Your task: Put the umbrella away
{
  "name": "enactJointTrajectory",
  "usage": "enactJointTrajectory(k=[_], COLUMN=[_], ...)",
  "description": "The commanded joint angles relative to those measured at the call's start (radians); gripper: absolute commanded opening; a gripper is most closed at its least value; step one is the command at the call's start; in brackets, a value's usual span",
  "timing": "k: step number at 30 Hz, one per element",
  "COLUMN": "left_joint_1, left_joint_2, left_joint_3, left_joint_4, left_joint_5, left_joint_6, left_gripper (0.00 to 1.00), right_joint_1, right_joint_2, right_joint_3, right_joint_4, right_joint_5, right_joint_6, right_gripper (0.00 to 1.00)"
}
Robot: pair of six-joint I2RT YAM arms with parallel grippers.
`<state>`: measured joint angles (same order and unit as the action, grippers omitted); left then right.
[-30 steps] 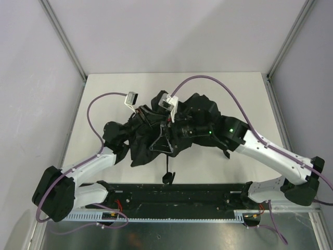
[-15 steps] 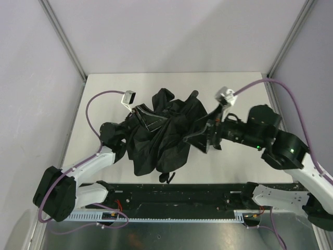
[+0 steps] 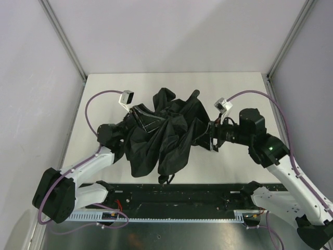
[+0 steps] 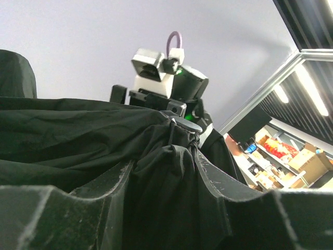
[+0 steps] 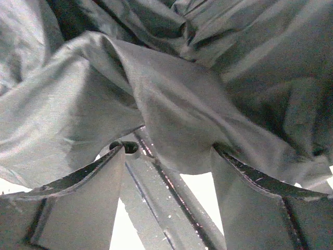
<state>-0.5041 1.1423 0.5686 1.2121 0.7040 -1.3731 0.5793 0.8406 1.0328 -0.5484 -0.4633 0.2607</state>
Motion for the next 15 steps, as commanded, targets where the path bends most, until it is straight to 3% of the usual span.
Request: enactJointTrajectory(k=[1,6,15], left_joint_1=[0.003,-0.027,-0.075], left_joint_2=[-0.047,-0.057,-0.060], left_joint_3=[0.033,0.037,0.055], left_joint_4=[0.120,0.125,0.120], left_joint_5=[-0.001,0.002,0.012], left_joint_6=[-0.048,-0.035,0.025], left_gripper=[0.00,0.00,0.00], right_joint_1=[0.017,0.071,0.137], right_joint_2=[-0.004,0.048,0.109], right_joint_3=[-0.052,-0.064,-0.058], right_joint_4=[0.246,0.455,0.666], right_joint_5=[-0.191,-0.301,-0.341], right_joint_6=[-0.012,0.028,0.124], right_gripper=[0.75,0.89,0.99])
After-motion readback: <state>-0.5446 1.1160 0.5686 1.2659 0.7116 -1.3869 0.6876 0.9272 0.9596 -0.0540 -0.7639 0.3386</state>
